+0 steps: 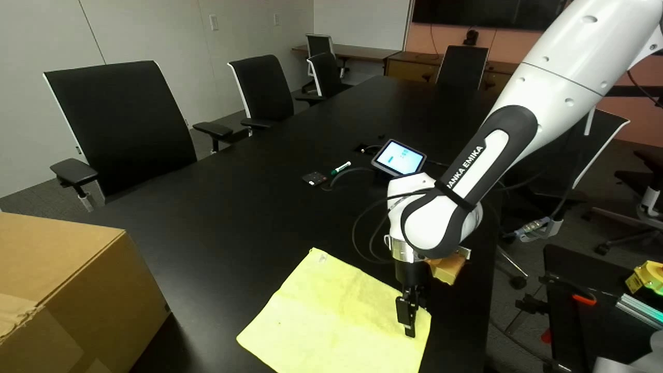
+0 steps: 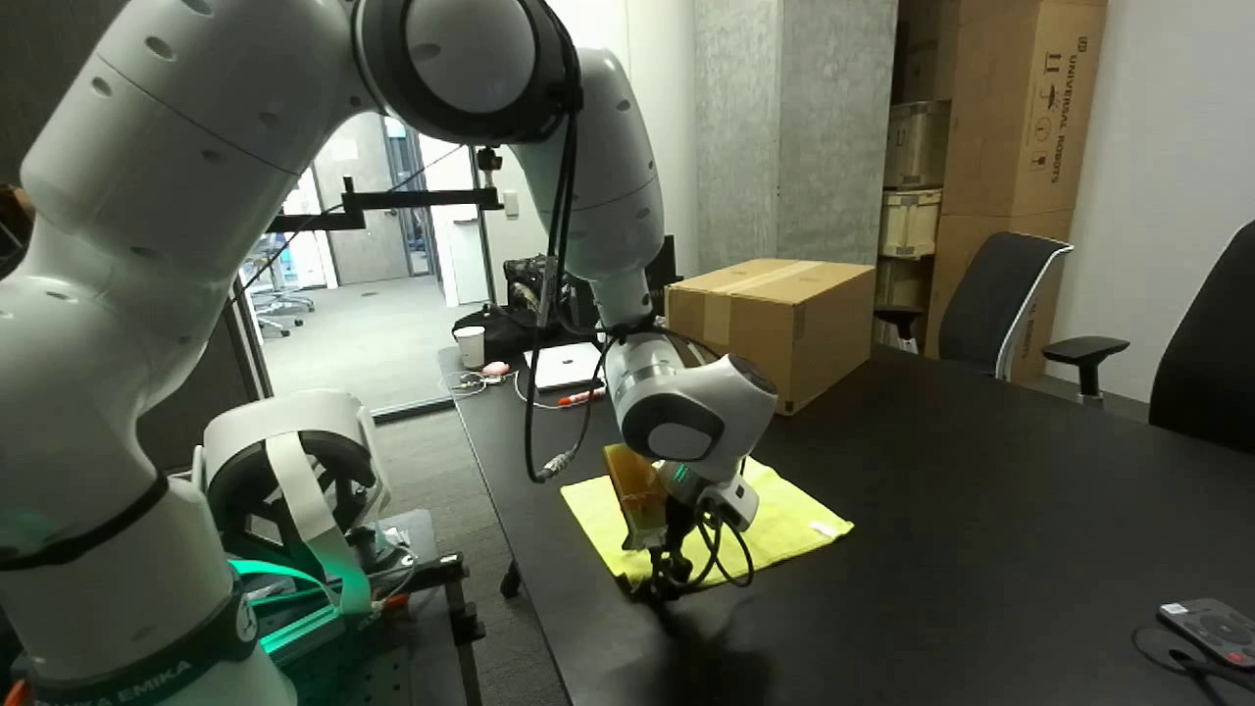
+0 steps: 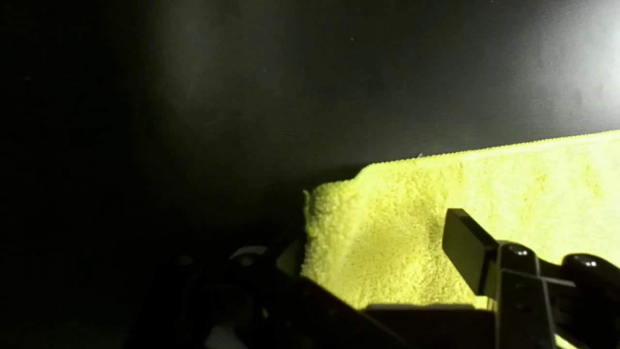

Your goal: Fold the towel on the table

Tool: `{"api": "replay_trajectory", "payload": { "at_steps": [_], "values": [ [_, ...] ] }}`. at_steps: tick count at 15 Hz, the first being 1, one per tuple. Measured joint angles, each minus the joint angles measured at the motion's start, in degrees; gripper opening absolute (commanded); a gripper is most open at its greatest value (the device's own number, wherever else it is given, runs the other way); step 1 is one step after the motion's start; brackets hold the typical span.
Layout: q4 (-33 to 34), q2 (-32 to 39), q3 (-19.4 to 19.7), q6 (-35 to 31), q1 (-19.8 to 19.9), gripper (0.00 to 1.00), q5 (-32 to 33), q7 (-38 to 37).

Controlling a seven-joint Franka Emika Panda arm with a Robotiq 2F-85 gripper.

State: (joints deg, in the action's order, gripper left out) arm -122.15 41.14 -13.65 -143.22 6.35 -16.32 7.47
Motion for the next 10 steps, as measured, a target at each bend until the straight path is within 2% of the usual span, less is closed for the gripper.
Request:
{"api": "replay_trajectory", "payload": {
  "at_steps": [4,5,9,10],
  "values": [
    [0.5,0.0,0.5,0.8,0.0,0.14,0.0,0.0],
    [0.7,0.0,0.6,1.1,0.0,0.10,0.0,0.0],
    [1.2,-0.6,0.7,1.4,-0.5,0.03,0.0,0.0],
    [1.3,-0.9,0.7,1.5,-0.8,0.07,0.0,-0.1]
  ]
}}
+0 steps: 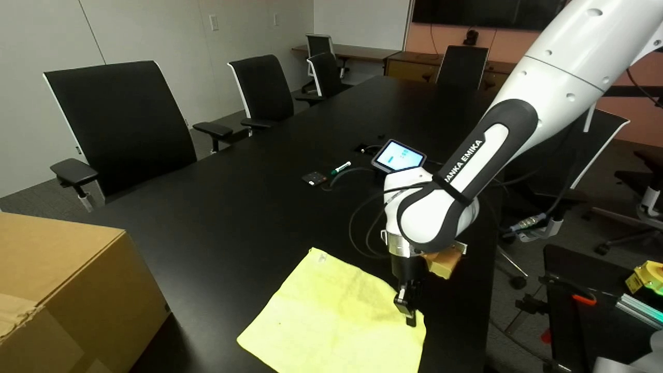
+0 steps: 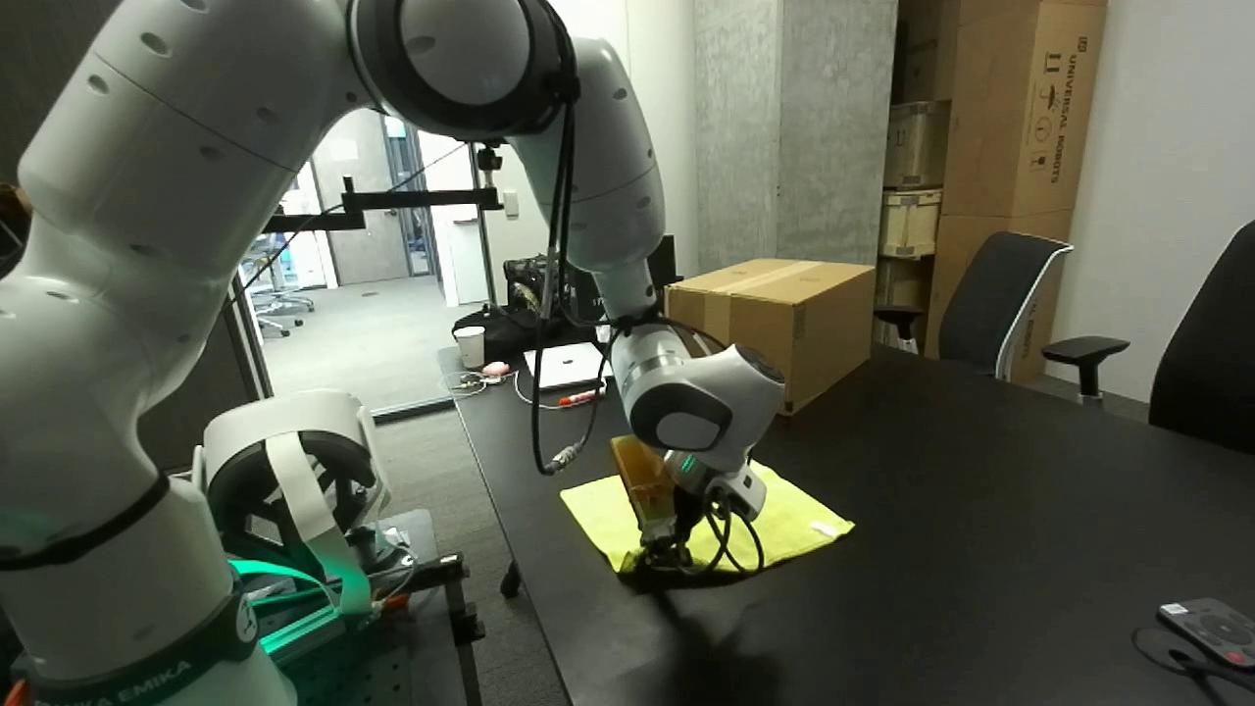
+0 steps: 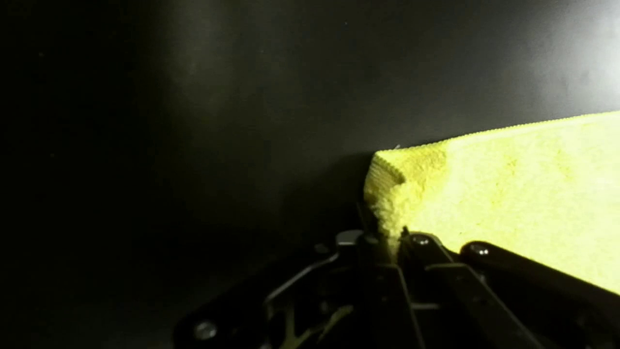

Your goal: Fold the towel on the table

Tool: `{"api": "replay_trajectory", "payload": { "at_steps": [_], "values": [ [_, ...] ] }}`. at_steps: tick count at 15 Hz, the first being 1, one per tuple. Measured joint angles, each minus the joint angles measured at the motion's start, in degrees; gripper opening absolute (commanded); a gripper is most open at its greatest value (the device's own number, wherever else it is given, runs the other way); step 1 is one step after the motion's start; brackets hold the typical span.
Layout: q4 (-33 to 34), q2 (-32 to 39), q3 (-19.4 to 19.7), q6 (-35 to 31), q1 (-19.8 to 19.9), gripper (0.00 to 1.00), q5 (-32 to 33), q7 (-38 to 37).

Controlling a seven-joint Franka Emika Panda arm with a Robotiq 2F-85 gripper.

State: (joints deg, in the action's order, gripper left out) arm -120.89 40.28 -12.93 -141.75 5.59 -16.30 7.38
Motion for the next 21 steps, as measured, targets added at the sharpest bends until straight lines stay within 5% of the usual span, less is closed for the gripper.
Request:
{"api": "replay_trajectory", "payload": {
  "at_steps": [11,21],
  "values": [
    [3.9,-2.8,1.8,7.5,-4.1,0.06,1.9,-0.5],
    [22.2,2.6,4.3,19.4,-4.6,0.06,1.8,-4.1]
  ]
}}
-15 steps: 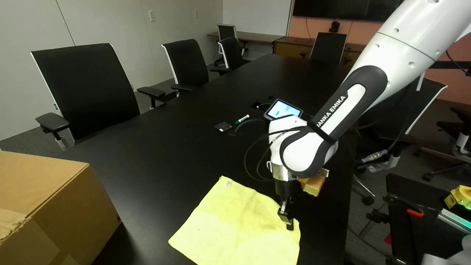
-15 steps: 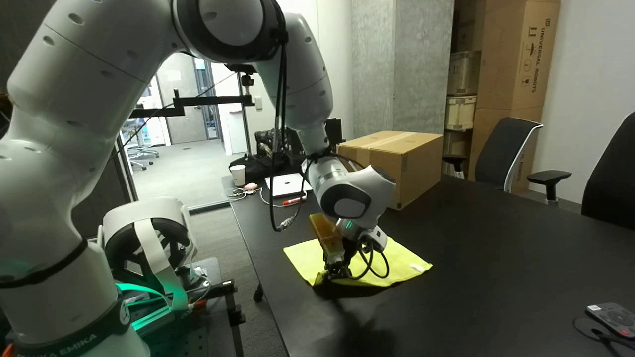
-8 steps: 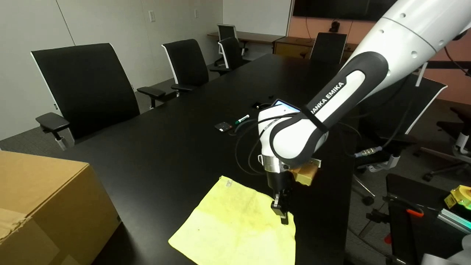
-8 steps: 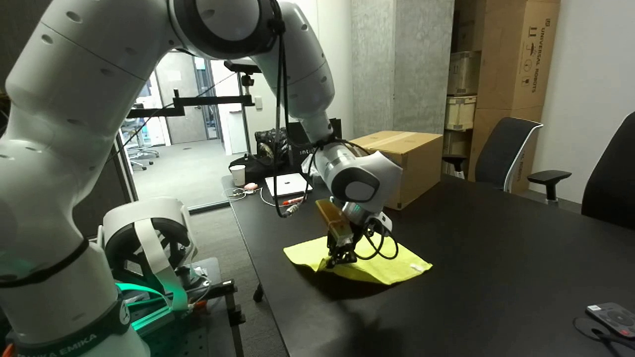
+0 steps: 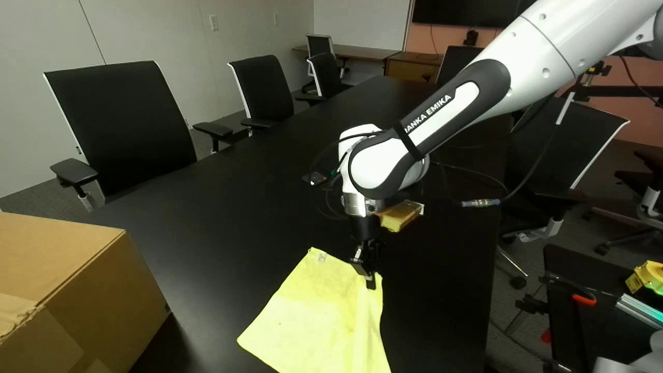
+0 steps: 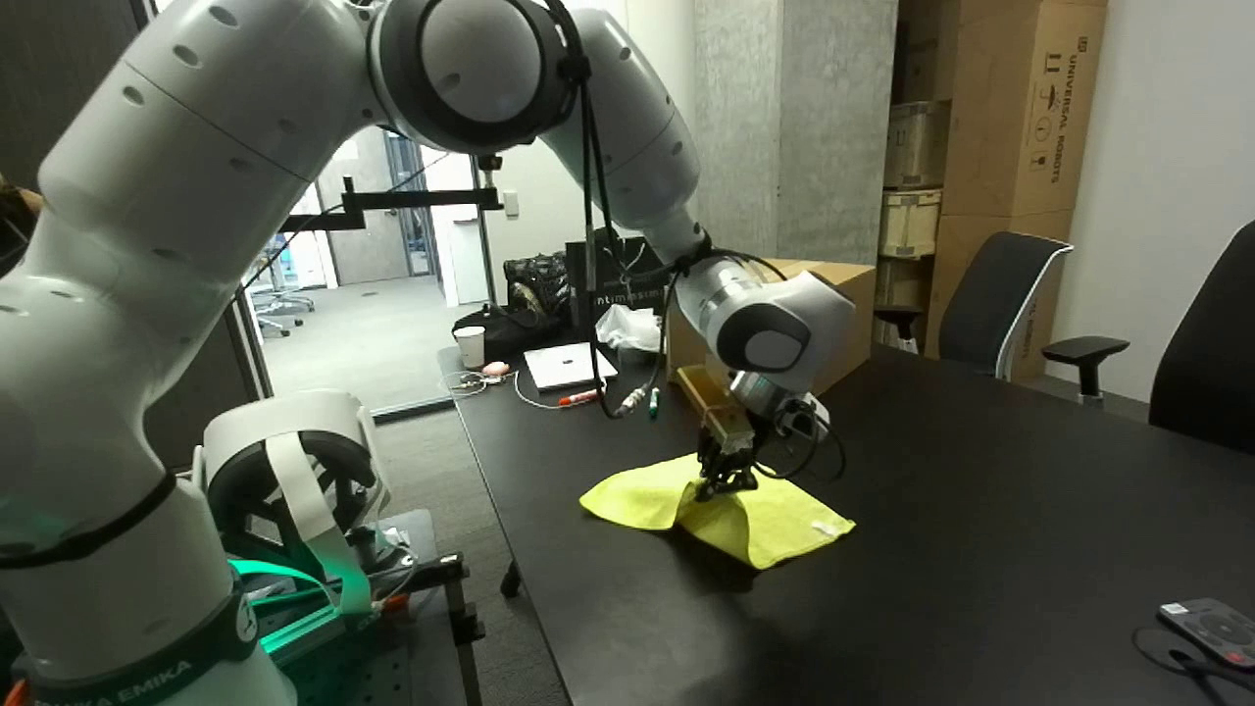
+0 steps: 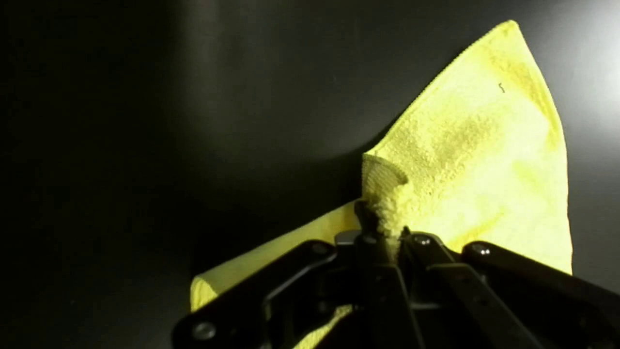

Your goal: Fold the towel on the table

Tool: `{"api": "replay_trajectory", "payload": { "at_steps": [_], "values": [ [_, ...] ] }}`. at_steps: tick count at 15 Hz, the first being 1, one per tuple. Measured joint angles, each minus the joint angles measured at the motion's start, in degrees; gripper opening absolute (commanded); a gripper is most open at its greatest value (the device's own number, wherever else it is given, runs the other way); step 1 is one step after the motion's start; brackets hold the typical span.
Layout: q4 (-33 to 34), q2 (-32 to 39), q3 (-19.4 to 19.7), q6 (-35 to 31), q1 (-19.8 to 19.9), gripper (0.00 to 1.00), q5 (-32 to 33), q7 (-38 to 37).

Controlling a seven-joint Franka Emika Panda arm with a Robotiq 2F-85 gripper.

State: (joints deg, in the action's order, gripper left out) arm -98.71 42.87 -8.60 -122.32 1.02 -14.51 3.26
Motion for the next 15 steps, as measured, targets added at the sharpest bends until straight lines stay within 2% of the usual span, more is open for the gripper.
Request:
{"api": "replay_trajectory", "payload": {
  "at_steps": [5,12,13,15],
  "values": [
    [10.2,2.9,1.1,2.4,-0.7,0.06,0.0,-5.1],
    [22.5,8.3,3.1,5.2,-4.1,0.08,0.4,-12.8],
    [23.9,9.4,3.5,5.2,-4.7,0.32,0.6,-14.1],
    [26.4,11.4,4.7,5.0,-5.6,0.34,0.9,-16.9]
  ]
}}
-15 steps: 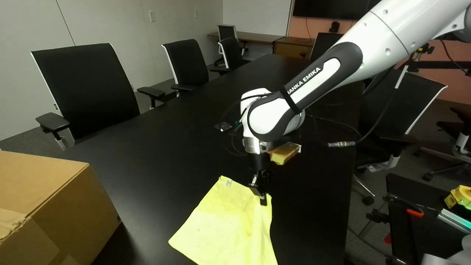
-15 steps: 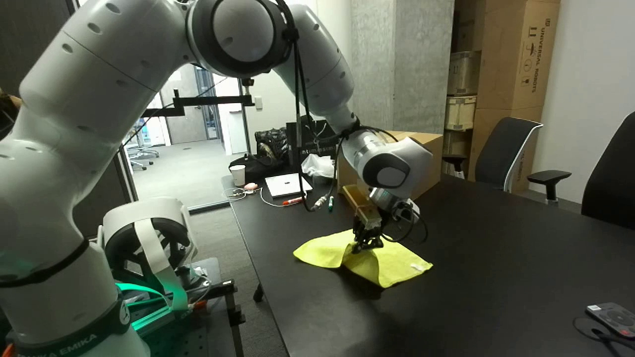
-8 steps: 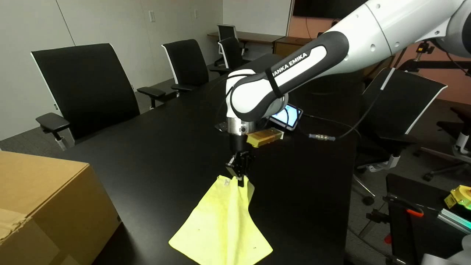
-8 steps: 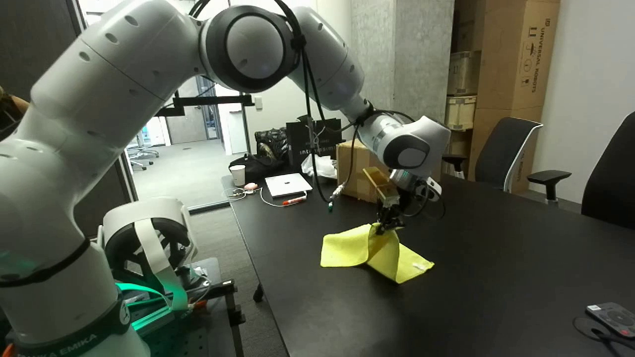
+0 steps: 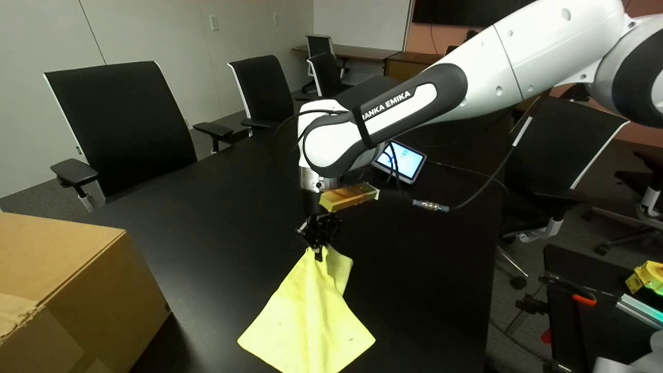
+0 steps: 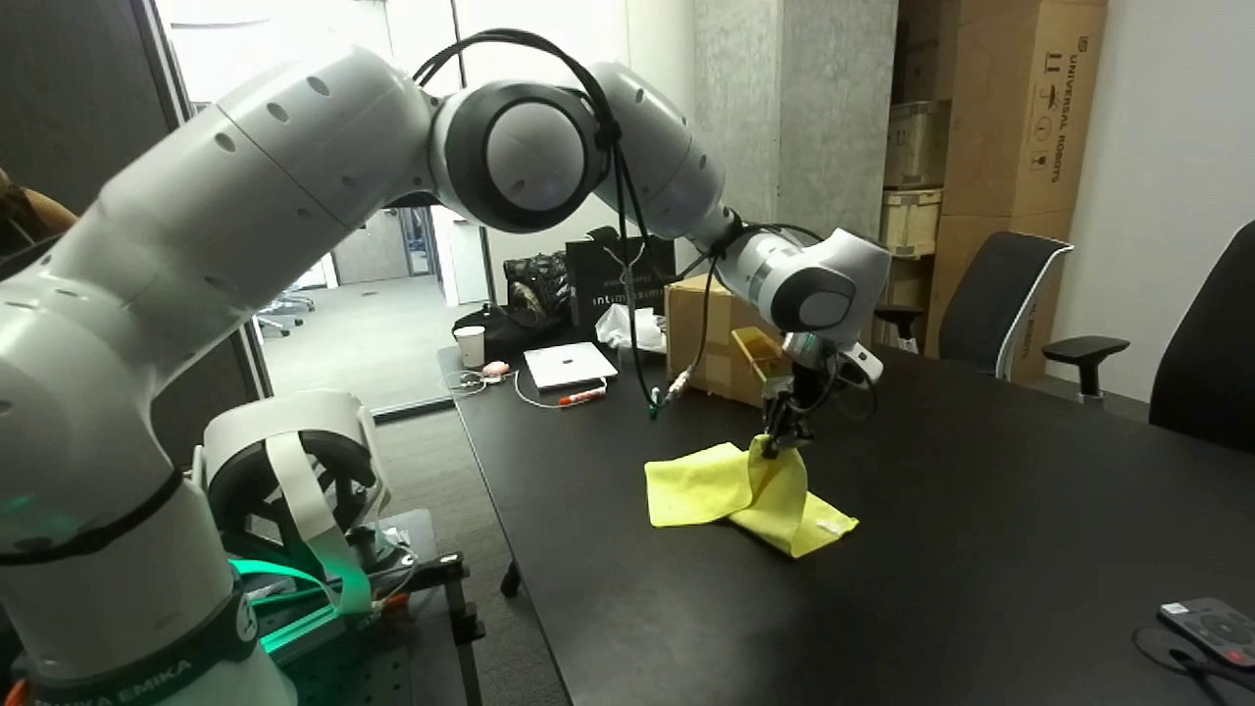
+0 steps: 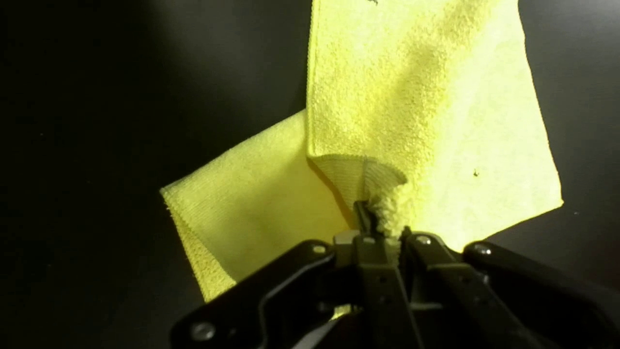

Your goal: Fold the towel on the table

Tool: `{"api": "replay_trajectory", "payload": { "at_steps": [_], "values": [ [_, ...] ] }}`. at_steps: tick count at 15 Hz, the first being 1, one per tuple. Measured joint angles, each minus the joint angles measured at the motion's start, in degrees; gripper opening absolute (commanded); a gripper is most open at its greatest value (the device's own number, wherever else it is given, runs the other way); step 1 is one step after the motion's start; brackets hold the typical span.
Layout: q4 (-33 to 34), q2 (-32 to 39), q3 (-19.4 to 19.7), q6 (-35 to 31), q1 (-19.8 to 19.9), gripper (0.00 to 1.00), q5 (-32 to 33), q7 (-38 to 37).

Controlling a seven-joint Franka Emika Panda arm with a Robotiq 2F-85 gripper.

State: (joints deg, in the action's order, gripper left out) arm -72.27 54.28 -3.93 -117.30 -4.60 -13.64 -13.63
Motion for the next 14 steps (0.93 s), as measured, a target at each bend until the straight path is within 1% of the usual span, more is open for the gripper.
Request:
{"api": "replay_trajectory", "payload": {
  "at_steps": [1,2,3,4,5,6,9,11,14],
  "values": [
    [1.0,0.8,0.6,-0.2,-0.3,0.40,0.0,-1.5],
    [1.8,1.5,1.2,-0.5,-0.6,0.48,0.1,-2.9],
    [2.2,1.9,1.7,-1.1,-0.8,0.55,0.3,-4.2],
    [2.4,2.1,2.2,-1.6,-1.0,0.64,0.7,-5.2],
    [2.4,2.2,2.5,-2.3,-1.1,0.71,1.0,-6.2],
    [2.3,2.2,2.8,-3.0,-1.2,0.79,1.2,-6.9],
    [1.5,2.0,2.9,-3.9,-1.6,0.99,1.5,-7.5],
    [-0.9,0.9,2.2,-3.8,-1.9,1.00,1.7,-5.6],
    [-7.9,-2.8,-0.1,-3.8,-2.6,1.00,2.3,0.6]
  ]
}}
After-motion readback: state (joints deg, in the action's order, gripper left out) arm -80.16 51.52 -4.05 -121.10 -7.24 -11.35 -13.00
